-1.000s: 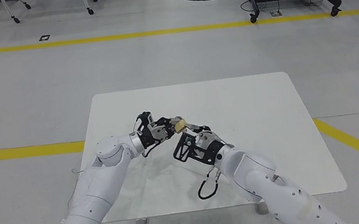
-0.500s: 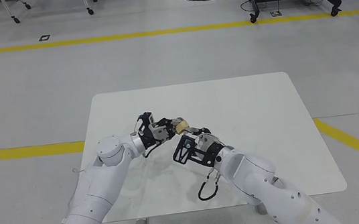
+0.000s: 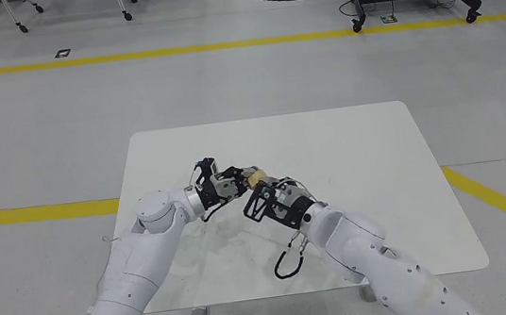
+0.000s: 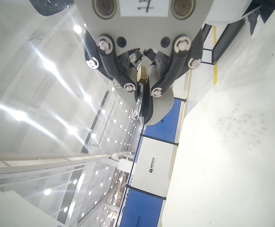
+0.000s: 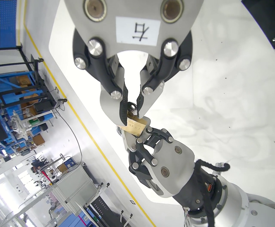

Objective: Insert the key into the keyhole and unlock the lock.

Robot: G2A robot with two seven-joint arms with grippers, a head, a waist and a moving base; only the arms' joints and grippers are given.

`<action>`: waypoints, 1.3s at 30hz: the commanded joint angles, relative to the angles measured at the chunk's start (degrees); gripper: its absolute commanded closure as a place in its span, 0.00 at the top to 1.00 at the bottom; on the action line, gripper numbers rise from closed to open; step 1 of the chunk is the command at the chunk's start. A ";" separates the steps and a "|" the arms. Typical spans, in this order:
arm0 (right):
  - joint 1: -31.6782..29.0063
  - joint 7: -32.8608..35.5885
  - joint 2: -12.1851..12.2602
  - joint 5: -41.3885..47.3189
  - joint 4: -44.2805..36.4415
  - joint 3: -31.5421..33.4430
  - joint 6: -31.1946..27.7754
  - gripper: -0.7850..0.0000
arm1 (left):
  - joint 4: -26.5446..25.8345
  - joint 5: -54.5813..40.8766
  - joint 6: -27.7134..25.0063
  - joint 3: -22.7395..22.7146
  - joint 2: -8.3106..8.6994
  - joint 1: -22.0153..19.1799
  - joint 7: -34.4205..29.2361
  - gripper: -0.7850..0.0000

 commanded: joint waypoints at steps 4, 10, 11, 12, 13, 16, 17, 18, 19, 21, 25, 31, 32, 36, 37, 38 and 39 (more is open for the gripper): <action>-0.81 -2.02 0.00 7.90 0.11 2.82 -1.97 0.00 | 0.09 -0.05 -0.22 -0.04 -0.04 -0.01 -0.28 0.00; -1.74 -2.68 0.04 17.57 0.60 5.87 -4.65 0.00 | 0.04 0.35 -0.76 -0.07 -0.07 0.00 -0.36 0.00; -1.76 -2.71 0.04 19.79 0.77 6.48 -5.22 0.00 | 0.03 0.45 -0.85 -0.07 -0.07 0.01 -0.35 0.00; -1.74 -2.58 0.06 21.71 0.92 7.06 -5.81 0.00 | -0.02 0.65 -1.02 -0.07 -0.06 0.01 -0.34 0.00; -1.77 -2.42 0.06 23.83 1.07 7.63 -6.22 0.00 | -0.09 0.85 -1.30 -0.10 -0.05 0.02 -0.26 0.00; -1.59 -1.46 0.05 30.27 1.73 9.28 -7.18 0.00 | -0.24 1.14 -1.60 -0.16 -0.03 0.13 -0.29 0.00; -1.44 -0.93 0.05 32.17 1.95 9.77 -7.36 0.00 | -0.29 1.20 -1.73 -0.21 -0.03 0.16 -0.21 0.00; -1.24 -0.33 0.05 33.92 2.18 10.17 -7.67 0.00 | -0.36 1.27 -1.85 -0.22 -0.03 0.21 -0.21 0.00; -1.04 0.20 0.06 35.58 2.44 10.53 -8.06 0.00 | -0.41 1.37 -1.93 -0.24 -0.02 0.23 -0.21 0.00; -0.63 1.30 0.09 38.52 3.06 11.20 -8.70 0.00 | -0.60 1.54 -2.28 -0.33 0.00 0.31 -0.21 0.00; -0.14 2.64 0.12 43.63 4.02 12.17 -9.23 0.00 | -1.05 1.99 -3.34 -0.57 0.06 0.56 -0.20 0.00; 1.04 4.54 0.26 51.90 6.54 13.87 -11.12 1.00 | -1.68 2.29 -4.44 -1.08 0.18 1.02 -0.27 0.00; 1.25 5.05 0.30 51.82 6.48 13.87 -11.12 1.00 | -1.68 2.10 -4.33 -1.19 0.20 1.10 -0.31 0.00; 1.43 5.58 0.34 51.58 6.37 13.76 -11.58 1.00 | -1.84 2.02 -4.20 -1.49 0.26 1.25 -0.35 0.00; 1.43 5.58 0.34 51.58 6.37 13.76 -11.58 1.00 | -1.87 1.94 -4.22 -1.58 0.27 1.31 -0.30 0.00; 1.43 5.58 0.34 51.58 6.37 13.76 -11.58 1.00 | -1.93 1.93 -4.19 -1.62 0.27 1.36 -0.28 0.00; 1.43 5.58 0.34 51.58 6.37 13.76 -11.58 1.00 | -1.98 1.94 -4.16 -1.66 0.28 1.39 -0.27 0.00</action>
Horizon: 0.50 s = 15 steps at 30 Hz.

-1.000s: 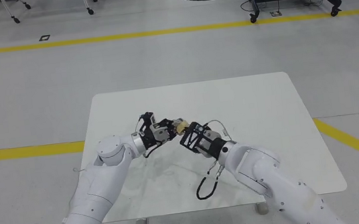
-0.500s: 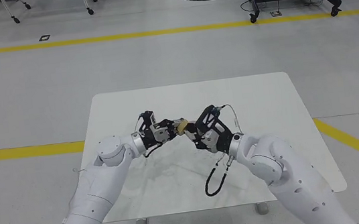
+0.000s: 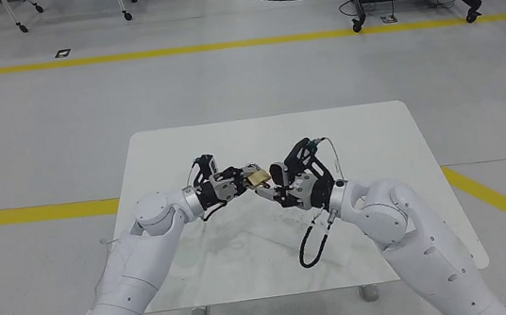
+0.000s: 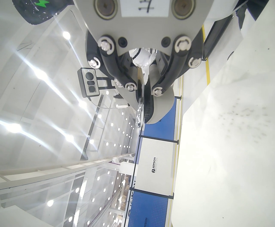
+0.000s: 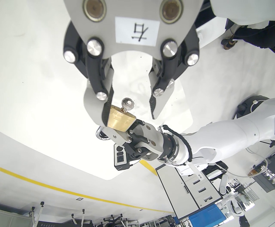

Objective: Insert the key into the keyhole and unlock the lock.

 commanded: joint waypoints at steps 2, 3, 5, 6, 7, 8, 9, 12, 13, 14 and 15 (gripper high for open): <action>0.00 0.00 0.00 0.01 0.00 0.00 0.01 1.00 | -0.14 0.04 0.09 -0.08 0.01 0.08 0.03 0.00; 0.00 0.00 0.00 0.01 0.00 0.00 0.01 1.00 | -0.16 0.05 0.11 -0.10 0.02 0.10 0.04 0.00; 0.00 0.00 0.00 0.01 0.00 0.00 0.01 1.00 | -0.20 0.08 0.13 -0.13 0.02 0.12 0.04 0.00; 0.00 0.00 0.00 0.01 0.00 0.00 0.01 1.00 | -0.22 0.09 0.14 -0.14 0.02 0.13 0.05 0.00; 0.00 0.00 0.00 0.01 0.00 0.00 0.01 1.00 | -0.21 0.14 0.22 -0.13 0.02 0.13 0.03 0.00; 0.00 0.00 0.00 0.01 0.00 0.00 0.01 1.00 | -0.21 0.17 0.28 -0.12 0.01 0.11 0.02 0.00; 0.00 0.00 0.00 0.01 0.00 0.00 0.01 1.00 | -0.18 0.27 0.32 -0.08 0.01 0.11 0.05 0.00; 0.00 0.00 0.00 0.01 0.00 0.00 0.01 1.00 | -0.12 0.62 0.52 0.17 -0.05 0.03 0.26 0.00; 0.00 0.00 0.00 0.01 0.00 0.00 0.01 1.00 | -0.13 0.78 0.54 0.28 -0.07 0.00 0.27 0.00; -0.33 -0.51 -0.03 0.77 0.14 -0.22 -0.19 1.00 | -0.08 1.02 0.60 0.36 -0.07 -0.05 0.39 0.00; -0.42 -0.64 -0.02 1.77 0.43 -0.21 -0.71 1.00 | -0.08 1.37 0.61 0.43 -0.07 -0.11 0.51 0.00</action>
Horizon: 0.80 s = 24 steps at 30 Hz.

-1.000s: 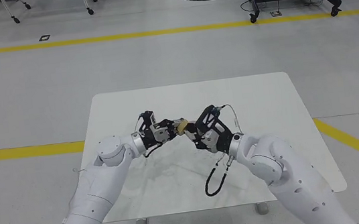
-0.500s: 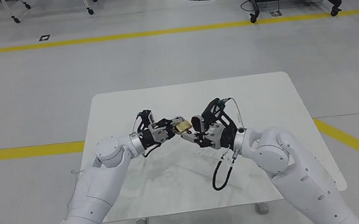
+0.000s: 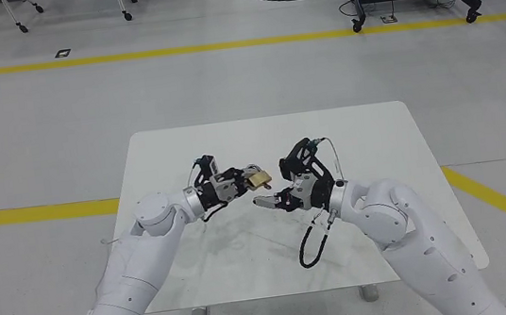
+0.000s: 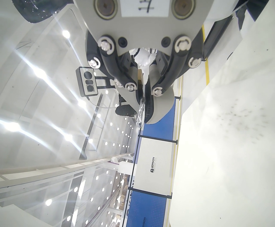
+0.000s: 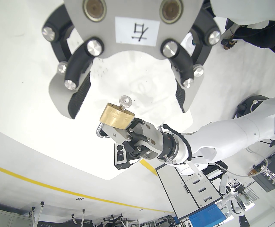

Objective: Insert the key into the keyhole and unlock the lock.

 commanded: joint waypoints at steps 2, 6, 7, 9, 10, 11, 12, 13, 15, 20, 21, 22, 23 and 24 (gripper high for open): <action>0.05 0.48 0.11 4.06 0.88 0.45 -2.03 1.00 | -0.14 2.12 -0.11 0.43 0.06 -0.26 0.38 0.00; 0.39 1.85 0.49 8.96 1.94 2.78 -3.09 1.00 | -1.09 8.02 -0.77 2.10 0.15 -0.48 1.86 0.00; 0.31 1.94 0.59 10.09 2.10 3.50 -3.16 1.00 | -1.36 9.27 -0.92 2.50 0.14 -0.49 2.30 0.00; -0.07 1.76 0.86 11.93 2.20 5.35 -3.23 1.00 | -1.80 10.91 -1.04 3.23 0.11 -0.38 2.61 0.00; -0.39 1.53 1.04 12.73 2.08 6.57 -3.46 1.00 | -1.95 11.86 -0.95 3.60 0.11 -0.42 2.63 0.00; -0.91 1.03 1.22 13.90 1.90 7.99 -3.76 1.00 | -2.08 13.09 -0.91 4.03 0.11 -0.47 2.83 0.00; -1.67 0.07 1.37 15.90 1.75 9.51 -4.25 1.00 | -2.20 14.51 -0.82 4.51 0.10 -0.51 3.33 0.00; -2.49 -0.46 1.55 18.11 1.64 11.06 -5.14 1.00 | -2.43 16.01 -0.76 5.10 0.06 -0.51 3.99 0.00; -4.15 -1.06 1.95 22.84 1.72 14.42 -6.93 1.00 | -2.79 19.31 -0.19 6.39 -0.06 -0.59 5.86 0.00; -7.48 -0.74 2.76 32.14 2.54 20.58 -10.45 1.00 | -3.16 23.43 1.40 8.69 -0.57 -0.75 9.69 0.00; -7.72 -0.52 2.87 33.30 2.72 21.26 -10.83 1.00 | -3.00 23.25 1.52 8.80 -0.66 -0.82 9.80 0.00; -7.84 -0.26 2.97 34.21 2.89 21.79 -11.08 1.00 | -2.74 23.22 1.62 8.86 -0.73 -0.92 9.99 0.00; -7.89 0.14 3.06 34.74 2.99 22.10 -11.26 1.00 | -2.48 23.18 1.84 8.88 -0.80 -1.04 10.22 0.00; -7.89 0.44 3.14 35.07 3.00 22.29 -11.32 1.00 | -2.29 23.20 1.94 8.94 -0.86 -1.14 10.32 0.00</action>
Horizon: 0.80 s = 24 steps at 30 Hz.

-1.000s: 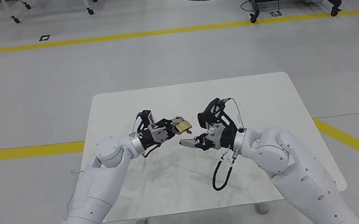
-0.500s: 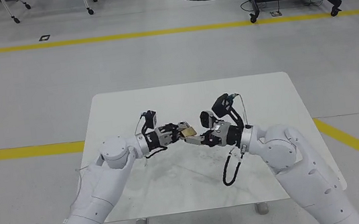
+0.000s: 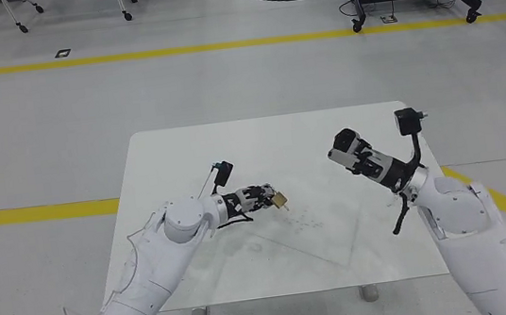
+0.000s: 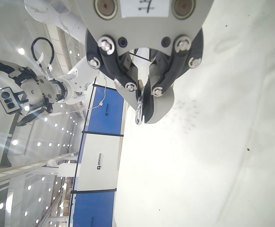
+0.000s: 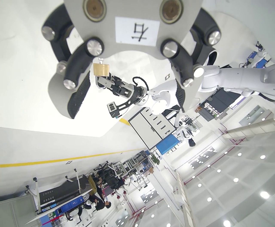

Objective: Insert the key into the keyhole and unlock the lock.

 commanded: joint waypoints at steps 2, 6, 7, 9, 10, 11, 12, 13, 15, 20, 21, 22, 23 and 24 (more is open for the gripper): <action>0.12 0.60 0.15 0.49 0.00 0.07 -0.01 1.00 | 0.53 0.39 0.36 0.35 -0.17 -0.25 0.25 0.00; 0.67 0.44 0.23 -0.39 -0.04 -0.64 0.44 1.00 | 0.54 1.35 -0.29 1.50 -0.45 -0.49 -0.79 0.11; 0.73 0.25 0.24 -0.72 -0.06 -0.83 0.46 1.00 | 0.58 1.47 -0.53 1.65 -0.50 -0.54 -1.06 0.15; 0.82 -0.22 0.26 -1.13 -0.12 -1.09 0.49 1.00 | 0.72 1.82 -0.89 1.90 -0.56 -0.62 -1.53 0.22; 0.83 -0.42 0.28 -1.25 -0.20 -1.20 0.45 1.00 | 0.77 1.79 -1.03 1.95 -0.59 -0.66 -1.79 0.23; 0.82 -0.60 0.30 -1.39 -0.28 -1.24 0.42 1.00 | 0.83 1.98 -1.22 2.04 -0.61 -0.73 -2.12 0.24; 0.78 -0.72 0.33 -1.45 -0.34 -1.26 0.43 1.00 | 0.90 2.08 -1.40 2.08 -0.62 -0.77 -2.34 0.24; 0.73 -0.83 0.36 -1.53 -0.44 -1.22 0.37 1.00 | 0.89 1.87 -1.61 2.09 -0.65 -0.77 -2.74 0.23; 0.55 -0.86 0.44 -1.29 -0.54 -1.13 0.14 1.00 | 0.99 1.64 -2.06 1.98 -0.66 -0.81 -3.37 0.23; 0.81 4.00 0.77 3.63 -0.55 -2.31 -2.88 1.00 | 0.97 -0.88 -3.83 0.80 -0.54 -0.69 -5.86 0.24; 0.81 4.00 0.77 3.63 -0.55 -2.31 -2.88 1.00 | 0.87 -2.18 -4.64 0.26 -0.48 -0.62 -6.97 0.25; 0.81 4.00 0.77 3.63 -0.55 -2.31 -2.88 1.00 | 0.67 -3.33 -5.77 -0.40 -0.38 -0.55 -7.99 0.30; 0.81 4.00 0.77 3.63 -0.55 -2.31 -2.88 1.00 | 0.40 -4.48 -7.02 -1.13 -0.24 -0.38 -8.96 0.45; 0.81 4.00 0.77 3.63 -0.55 -2.31 -2.88 1.00 | 0.00 -5.53 -8.54 -1.94 -0.08 -0.16 -9.88 0.51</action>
